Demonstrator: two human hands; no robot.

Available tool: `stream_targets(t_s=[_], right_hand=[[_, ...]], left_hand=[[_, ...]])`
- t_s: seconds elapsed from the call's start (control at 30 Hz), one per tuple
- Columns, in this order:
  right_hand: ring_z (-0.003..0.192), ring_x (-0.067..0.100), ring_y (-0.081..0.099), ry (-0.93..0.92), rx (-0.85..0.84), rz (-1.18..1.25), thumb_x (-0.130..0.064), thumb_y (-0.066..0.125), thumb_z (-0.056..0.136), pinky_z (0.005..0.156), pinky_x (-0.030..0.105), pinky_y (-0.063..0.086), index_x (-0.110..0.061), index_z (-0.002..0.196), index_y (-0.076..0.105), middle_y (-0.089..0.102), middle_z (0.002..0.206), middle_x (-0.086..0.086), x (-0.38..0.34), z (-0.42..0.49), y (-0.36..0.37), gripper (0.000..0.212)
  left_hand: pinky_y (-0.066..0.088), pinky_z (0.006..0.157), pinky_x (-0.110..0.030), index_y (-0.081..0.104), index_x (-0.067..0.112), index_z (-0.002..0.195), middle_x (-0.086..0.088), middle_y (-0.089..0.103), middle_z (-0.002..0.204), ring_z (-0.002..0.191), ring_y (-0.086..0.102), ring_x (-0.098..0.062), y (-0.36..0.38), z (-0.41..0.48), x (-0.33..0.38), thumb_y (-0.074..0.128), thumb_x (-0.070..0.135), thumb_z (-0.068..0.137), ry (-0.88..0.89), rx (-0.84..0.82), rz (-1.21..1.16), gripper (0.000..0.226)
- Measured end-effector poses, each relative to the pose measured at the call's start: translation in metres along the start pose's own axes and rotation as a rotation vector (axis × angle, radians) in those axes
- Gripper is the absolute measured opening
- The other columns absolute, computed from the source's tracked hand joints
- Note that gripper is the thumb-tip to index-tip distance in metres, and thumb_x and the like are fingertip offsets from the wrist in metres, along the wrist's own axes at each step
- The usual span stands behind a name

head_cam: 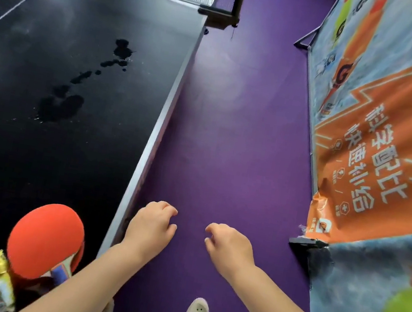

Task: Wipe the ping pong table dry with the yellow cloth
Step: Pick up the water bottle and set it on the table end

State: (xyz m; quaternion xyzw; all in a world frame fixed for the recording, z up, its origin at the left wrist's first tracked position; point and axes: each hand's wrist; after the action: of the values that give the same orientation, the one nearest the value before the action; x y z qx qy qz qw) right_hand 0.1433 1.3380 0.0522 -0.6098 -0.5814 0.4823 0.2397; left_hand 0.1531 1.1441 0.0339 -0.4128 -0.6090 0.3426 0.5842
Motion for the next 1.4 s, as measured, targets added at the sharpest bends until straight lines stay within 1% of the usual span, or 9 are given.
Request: stream_targets(t_s=[0.13, 0.27, 0.3, 0.4, 0.5, 0.63, 0.93, 1.13, 1.4], right_hand=[[0.108, 0.019, 0.059, 0.037, 0.041, -0.012, -0.032, 0.042, 0.102, 0.082, 0.029, 0.046, -0.024, 0.130, 0.054, 0.063, 0.119, -0.006, 0.056, 0.014, -0.048, 0.031], [0.105, 0.019, 0.060, 0.039, 0.054, -0.001, -0.031, 0.042, 0.102, 0.080, 0.029, 0.046, -0.023, 0.126, 0.056, 0.065, 0.114, -0.005, 0.079, 0.049, -0.082, 0.030], [0.105, 0.019, 0.061, 0.033, 0.052, -0.002, -0.031, 0.042, 0.101, 0.080, 0.029, 0.046, -0.023, 0.125, 0.057, 0.065, 0.114, -0.005, 0.082, 0.060, -0.089, 0.029], [0.104, 0.018, 0.061, 0.006, 0.044, -0.009, -0.033, 0.043, 0.101, 0.081, 0.029, 0.048, -0.024, 0.121, 0.060, 0.066, 0.113, -0.006, 0.087, 0.097, -0.109, 0.027], [0.102, 0.018, 0.061, -0.021, 0.047, -0.026, -0.033, 0.044, 0.101, 0.079, 0.029, 0.049, -0.024, 0.118, 0.062, 0.066, 0.112, -0.006, 0.094, 0.140, -0.134, 0.026], [0.102, 0.018, 0.061, -0.009, 0.079, -0.057, -0.032, 0.043, 0.101, 0.078, 0.028, 0.047, -0.024, 0.116, 0.063, 0.067, 0.112, -0.006, 0.102, 0.215, -0.179, 0.026], [0.103, 0.020, 0.061, 0.061, 0.137, -0.068, -0.033, 0.044, 0.100, 0.076, 0.028, 0.044, -0.025, 0.115, 0.063, 0.066, 0.113, -0.005, 0.112, 0.370, -0.304, 0.026], [0.103, 0.020, 0.061, 0.078, 0.144, -0.075, -0.034, 0.045, 0.100, 0.077, 0.028, 0.045, -0.025, 0.116, 0.063, 0.067, 0.113, -0.005, 0.152, 0.462, -0.361, 0.025], [0.102, 0.021, 0.061, 0.008, 0.090, -0.122, -0.033, 0.041, 0.102, 0.068, 0.027, 0.038, -0.022, 0.117, 0.061, 0.065, 0.113, -0.004, 0.234, 0.615, -0.442, 0.027]], left_hand=[[0.049, 0.076, -0.034, 0.068, 0.015, 0.104, 0.003, 0.066, 0.102, 0.092, 0.060, -0.022, 0.001, 0.030, 0.046, 0.067, 0.022, 0.082, 0.013, 0.021, 0.007, 0.023], [0.050, 0.061, -0.030, 0.071, 0.016, 0.092, 0.005, 0.068, 0.088, 0.079, 0.064, -0.021, -0.003, 0.067, 0.056, 0.076, 0.019, 0.074, -0.014, 0.056, 0.028, 0.019], [0.049, 0.061, -0.030, 0.071, 0.016, 0.093, 0.005, 0.068, 0.088, 0.080, 0.064, -0.020, -0.005, 0.077, 0.057, 0.075, 0.019, 0.075, -0.029, 0.059, 0.036, 0.018], [0.047, 0.073, -0.029, 0.067, 0.019, 0.106, 0.006, 0.066, 0.100, 0.096, 0.059, -0.017, -0.010, 0.117, 0.059, 0.061, 0.027, 0.087, -0.089, 0.070, 0.042, 0.021], [0.046, 0.078, -0.026, 0.064, 0.022, 0.112, 0.009, 0.064, 0.106, 0.103, 0.055, -0.013, -0.012, 0.166, 0.060, 0.054, 0.031, 0.091, -0.104, 0.098, 0.025, 0.024], [0.043, 0.076, -0.023, 0.063, 0.025, 0.113, 0.010, 0.062, 0.105, 0.104, 0.053, -0.010, -0.025, 0.257, 0.055, 0.050, 0.032, 0.093, -0.081, 0.094, 0.028, 0.024], [0.045, 0.071, -0.026, 0.066, 0.023, 0.105, 0.009, 0.064, 0.097, 0.097, 0.057, -0.012, -0.083, 0.470, 0.060, 0.053, 0.028, 0.091, -0.037, 0.147, -0.013, 0.019], [0.047, 0.071, -0.028, 0.068, 0.021, 0.101, 0.008, 0.066, 0.094, 0.095, 0.060, -0.014, -0.085, 0.586, 0.079, 0.057, 0.027, 0.089, -0.003, 0.128, -0.021, 0.017], [0.041, 0.076, -0.024, 0.061, 0.027, 0.111, 0.010, 0.061, 0.104, 0.102, 0.055, -0.010, -0.067, 0.769, 0.118, 0.048, 0.034, 0.093, -0.007, 0.042, 0.083, 0.023]])
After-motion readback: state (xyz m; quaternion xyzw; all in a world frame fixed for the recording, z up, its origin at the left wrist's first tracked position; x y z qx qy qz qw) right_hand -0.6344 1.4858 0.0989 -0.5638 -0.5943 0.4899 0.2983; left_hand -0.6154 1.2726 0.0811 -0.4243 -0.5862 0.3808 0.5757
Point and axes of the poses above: each hand's wrist, its own z-axis towards the middle knuckle, its own y-axis out of the palm, x = y × z
